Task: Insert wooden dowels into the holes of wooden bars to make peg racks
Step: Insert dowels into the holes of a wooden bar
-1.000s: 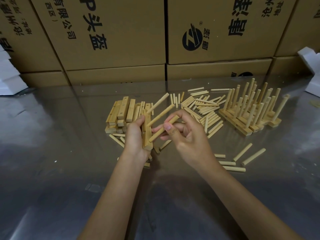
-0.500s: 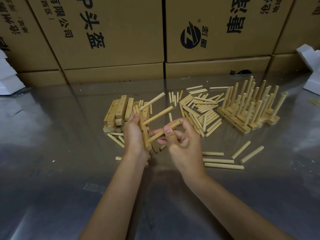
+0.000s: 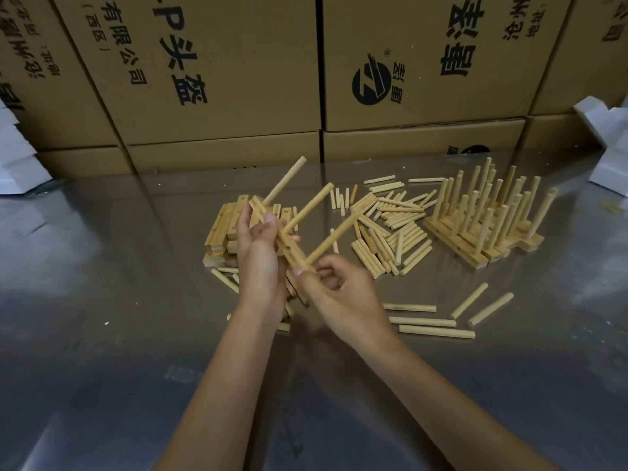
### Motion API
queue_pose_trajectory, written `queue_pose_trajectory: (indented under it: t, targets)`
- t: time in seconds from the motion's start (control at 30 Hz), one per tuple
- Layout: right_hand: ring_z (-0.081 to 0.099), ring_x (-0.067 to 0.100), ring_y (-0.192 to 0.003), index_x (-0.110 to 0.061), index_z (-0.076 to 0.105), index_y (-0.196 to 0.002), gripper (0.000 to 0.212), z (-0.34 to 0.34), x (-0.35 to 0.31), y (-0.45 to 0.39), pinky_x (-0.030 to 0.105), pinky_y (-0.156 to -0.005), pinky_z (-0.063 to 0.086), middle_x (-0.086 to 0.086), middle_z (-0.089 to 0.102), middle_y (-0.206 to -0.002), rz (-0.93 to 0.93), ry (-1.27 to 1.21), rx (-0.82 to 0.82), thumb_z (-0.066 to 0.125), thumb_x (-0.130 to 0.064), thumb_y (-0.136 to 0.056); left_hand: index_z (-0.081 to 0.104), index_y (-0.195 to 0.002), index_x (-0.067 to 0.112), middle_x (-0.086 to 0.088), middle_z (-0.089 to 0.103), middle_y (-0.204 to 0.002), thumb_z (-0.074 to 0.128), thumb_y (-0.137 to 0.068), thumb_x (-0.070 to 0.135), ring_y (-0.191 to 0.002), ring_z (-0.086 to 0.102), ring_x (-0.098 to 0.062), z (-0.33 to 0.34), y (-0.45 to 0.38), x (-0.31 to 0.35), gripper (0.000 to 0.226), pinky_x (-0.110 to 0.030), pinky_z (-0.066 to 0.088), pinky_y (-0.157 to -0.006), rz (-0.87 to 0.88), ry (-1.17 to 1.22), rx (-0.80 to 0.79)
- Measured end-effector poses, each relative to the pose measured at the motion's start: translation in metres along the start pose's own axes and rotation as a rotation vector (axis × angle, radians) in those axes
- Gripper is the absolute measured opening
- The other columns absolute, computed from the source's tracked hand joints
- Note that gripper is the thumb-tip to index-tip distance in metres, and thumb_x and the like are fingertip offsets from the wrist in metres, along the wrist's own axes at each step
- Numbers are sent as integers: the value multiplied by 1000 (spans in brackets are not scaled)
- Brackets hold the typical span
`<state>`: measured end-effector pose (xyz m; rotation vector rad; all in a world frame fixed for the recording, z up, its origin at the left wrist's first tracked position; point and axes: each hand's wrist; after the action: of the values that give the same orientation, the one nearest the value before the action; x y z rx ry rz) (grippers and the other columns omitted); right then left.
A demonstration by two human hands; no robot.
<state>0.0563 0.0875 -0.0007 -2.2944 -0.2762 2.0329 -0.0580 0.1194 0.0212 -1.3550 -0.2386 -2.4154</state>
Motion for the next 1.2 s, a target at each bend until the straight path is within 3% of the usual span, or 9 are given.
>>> queue_pose_trajectory:
  t: [0.13,0.23,0.33,0.5,0.63,0.77,0.87,0.97,1.2]
  targets:
    - [53,-2,-63,-20,69,-91,5,-24,-2,-15,12,-54,40,-12,60,-73,6,-16,102,68,-25,-92,39,-141,22,-2,74,-112,67,-93,14,-100,72,-19,-10,-6,9,56,-36,61,-78,52,-174,-137]
    - [60,6,-78,-24,70,-101,7,-41,-1,-25,21,-68,47,-6,68,-89,44,-84,196,66,-24,-94,48,-130,9,-12,74,-111,77,-80,16,-96,74,-24,-19,-8,20,58,-33,61,-77,4,-271,-179]
    - [64,13,-86,-22,65,-115,20,-46,0,-29,34,-81,51,1,72,-97,79,-145,272,64,-25,-95,51,-117,3,-15,75,-106,79,-75,9,-99,73,-28,-24,-8,26,51,-29,60,-79,34,-180,-156]
    - [62,11,-82,-20,67,-112,16,-47,5,-31,35,-81,49,-3,72,-87,136,-157,273,61,-21,-97,51,-93,18,2,71,-91,80,-80,5,-80,73,-2,-45,-20,40,34,-14,55,-72,381,-290,333]
    - [61,15,-86,-24,68,-99,11,-46,12,-32,36,-79,48,0,71,-90,161,-140,259,58,-18,-96,36,-77,24,-17,63,-105,77,-81,-1,-99,67,-20,-77,-42,39,49,-13,49,-79,490,-363,676]
    - [61,14,-99,-21,69,-99,11,-46,20,-35,30,-89,48,-3,68,-94,105,18,237,61,-16,-93,36,-74,25,-21,67,-115,80,-79,6,-105,65,-31,-100,-51,25,48,-22,45,-80,397,-583,795]
    - [59,9,-88,-23,67,-99,13,-44,26,-35,23,-77,45,-11,63,-90,33,167,181,63,-13,-91,56,-92,12,-22,64,-116,80,-79,14,-109,59,-36,-107,-50,19,27,-38,43,-91,327,-840,811]
    - [57,6,-83,-27,65,-95,14,-42,30,-35,24,-75,44,-13,63,-89,5,249,148,63,-14,-90,65,-107,10,-22,55,-128,77,-80,23,-125,42,-39,-112,-51,18,32,-50,30,-103,225,-1177,892]
    - [58,4,-83,-25,67,-96,12,-44,32,-37,21,-72,42,-13,63,-89,12,259,130,63,-15,-90,71,-109,10,-22,45,-137,76,-82,41,-131,33,-38,-119,-53,21,41,-51,25,-107,-18,-1351,906]
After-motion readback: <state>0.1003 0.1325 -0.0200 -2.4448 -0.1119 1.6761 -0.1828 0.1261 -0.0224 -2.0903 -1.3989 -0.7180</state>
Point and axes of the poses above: each hand's wrist, its own y-axis away from the middle knuckle, its own z-axis out of the palm, x = y × z
